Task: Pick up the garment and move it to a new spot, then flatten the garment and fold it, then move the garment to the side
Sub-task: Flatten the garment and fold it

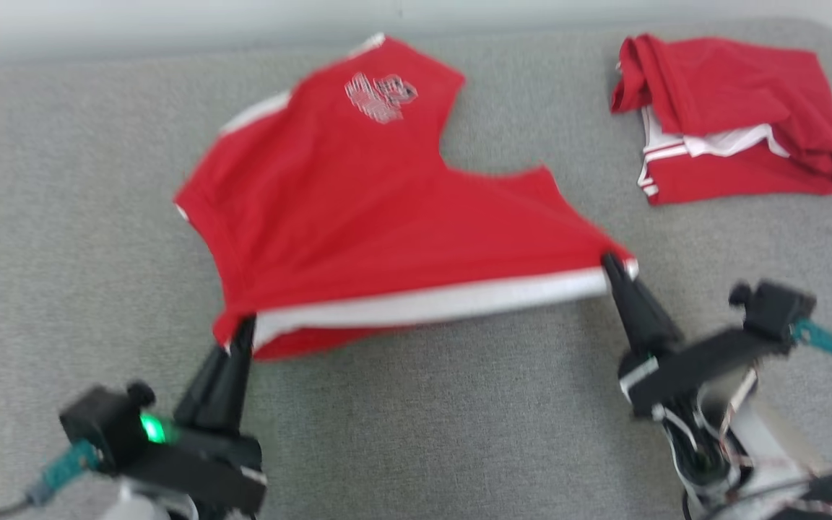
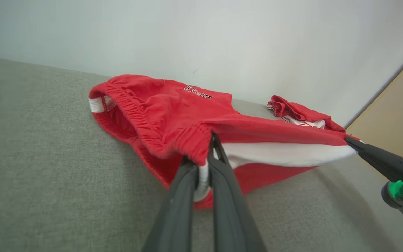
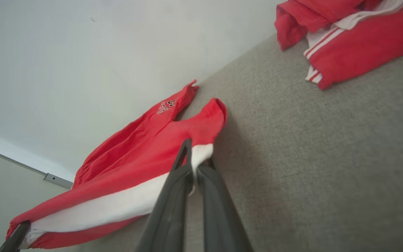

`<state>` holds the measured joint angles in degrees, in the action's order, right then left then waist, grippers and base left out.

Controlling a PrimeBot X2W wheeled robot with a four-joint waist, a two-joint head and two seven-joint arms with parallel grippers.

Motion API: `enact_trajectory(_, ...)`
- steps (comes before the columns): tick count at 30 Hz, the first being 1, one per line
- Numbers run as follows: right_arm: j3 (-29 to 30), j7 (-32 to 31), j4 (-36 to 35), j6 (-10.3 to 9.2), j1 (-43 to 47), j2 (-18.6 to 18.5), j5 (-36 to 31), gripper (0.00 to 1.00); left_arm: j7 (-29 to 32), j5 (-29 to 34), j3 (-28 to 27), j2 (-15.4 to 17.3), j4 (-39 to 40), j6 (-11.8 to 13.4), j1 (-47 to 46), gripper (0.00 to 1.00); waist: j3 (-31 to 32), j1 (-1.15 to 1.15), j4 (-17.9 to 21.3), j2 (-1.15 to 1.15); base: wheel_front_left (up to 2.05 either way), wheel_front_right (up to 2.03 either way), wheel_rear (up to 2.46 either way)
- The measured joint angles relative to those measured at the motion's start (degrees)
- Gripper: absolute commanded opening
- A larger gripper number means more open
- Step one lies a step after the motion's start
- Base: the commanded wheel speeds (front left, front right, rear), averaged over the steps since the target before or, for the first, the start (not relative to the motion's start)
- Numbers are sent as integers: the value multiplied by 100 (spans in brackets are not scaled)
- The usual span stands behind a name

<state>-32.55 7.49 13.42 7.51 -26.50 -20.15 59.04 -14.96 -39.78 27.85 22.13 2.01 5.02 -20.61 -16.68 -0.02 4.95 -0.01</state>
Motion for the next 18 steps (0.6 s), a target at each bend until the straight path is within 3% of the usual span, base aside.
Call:
enact_trajectory(7,514,-447,-592,0,1115,-8,-201,0,1,326,-151,-323,9,-38,921,0,401,1,-79,0,0,0,0)
enact_trajectory(18,1295,-1636,-1626,0,2722,335,-583,0,-3,536,-161,-656,40,-194,1924,0,912,1,-376,0,0,0,0)
